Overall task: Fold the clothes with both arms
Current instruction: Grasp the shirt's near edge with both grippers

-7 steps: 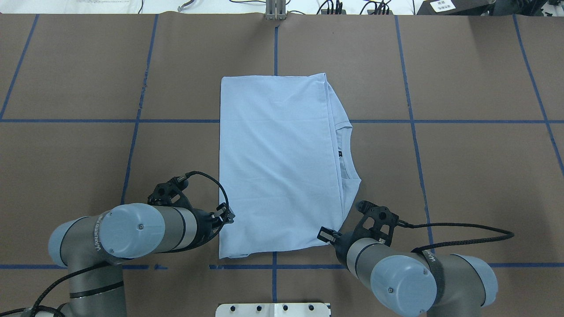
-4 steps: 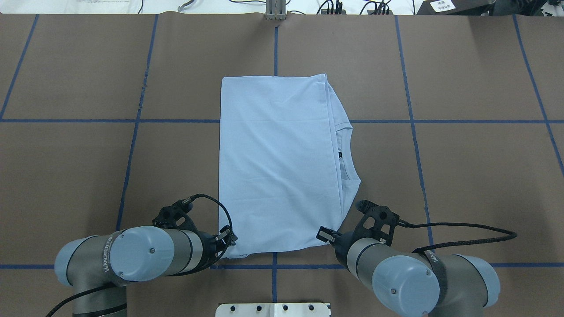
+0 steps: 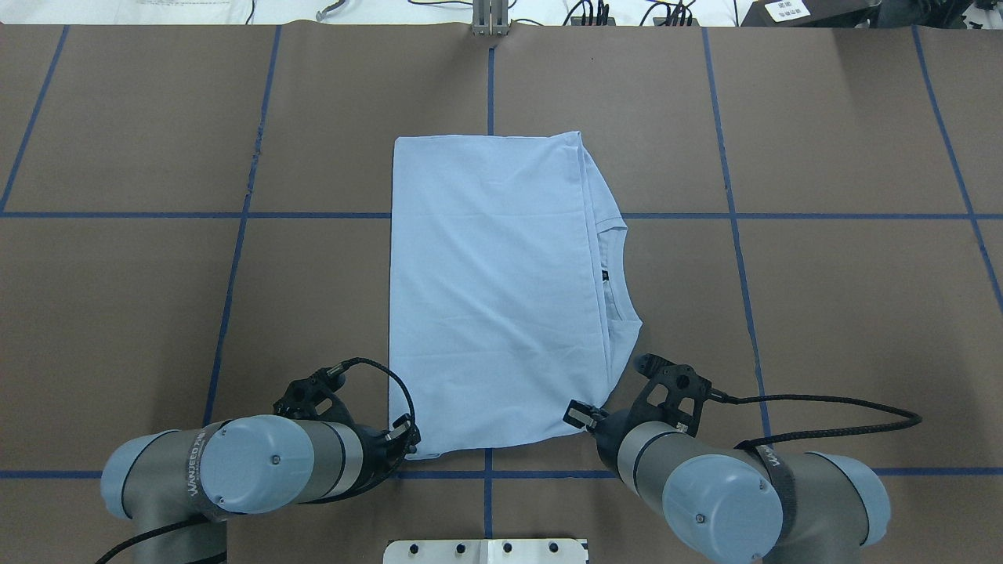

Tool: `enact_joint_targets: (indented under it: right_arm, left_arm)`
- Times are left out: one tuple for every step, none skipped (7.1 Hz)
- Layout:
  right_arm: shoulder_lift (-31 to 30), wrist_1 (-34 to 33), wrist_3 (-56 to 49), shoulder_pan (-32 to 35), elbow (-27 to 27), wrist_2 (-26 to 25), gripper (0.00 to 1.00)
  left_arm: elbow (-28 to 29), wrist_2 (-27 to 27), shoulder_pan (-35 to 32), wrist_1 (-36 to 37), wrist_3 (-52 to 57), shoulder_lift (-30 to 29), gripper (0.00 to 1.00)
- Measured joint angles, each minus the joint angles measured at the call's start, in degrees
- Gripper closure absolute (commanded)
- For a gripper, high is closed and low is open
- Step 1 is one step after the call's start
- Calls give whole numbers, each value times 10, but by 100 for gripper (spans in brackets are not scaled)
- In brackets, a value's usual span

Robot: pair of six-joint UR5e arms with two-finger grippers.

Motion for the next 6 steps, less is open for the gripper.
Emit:
enact_joint_targets:
  right_arm:
    - [0, 0, 0, 0, 0, 0, 100]
    - [0, 0, -1, 1, 0, 0, 100]
    - [0, 0, -1, 1, 0, 0, 100]
    - [0, 0, -1, 0, 0, 0, 100]
    - [0, 0, -1, 0, 0, 0, 100]
    - [-4, 0, -1, 1, 4, 0, 100]
  left_arm:
    - [1, 0, 1, 0, 0, 0, 100]
    - [0, 1, 1, 0, 0, 0, 100]
    - [-2, 1, 1, 0, -1, 0, 100]
    - [-6, 1, 0, 0, -1, -1, 100]
    - [-15, 1, -1, 0, -1, 1, 100]
    - [-36, 0, -3, 0, 0, 14, 100]
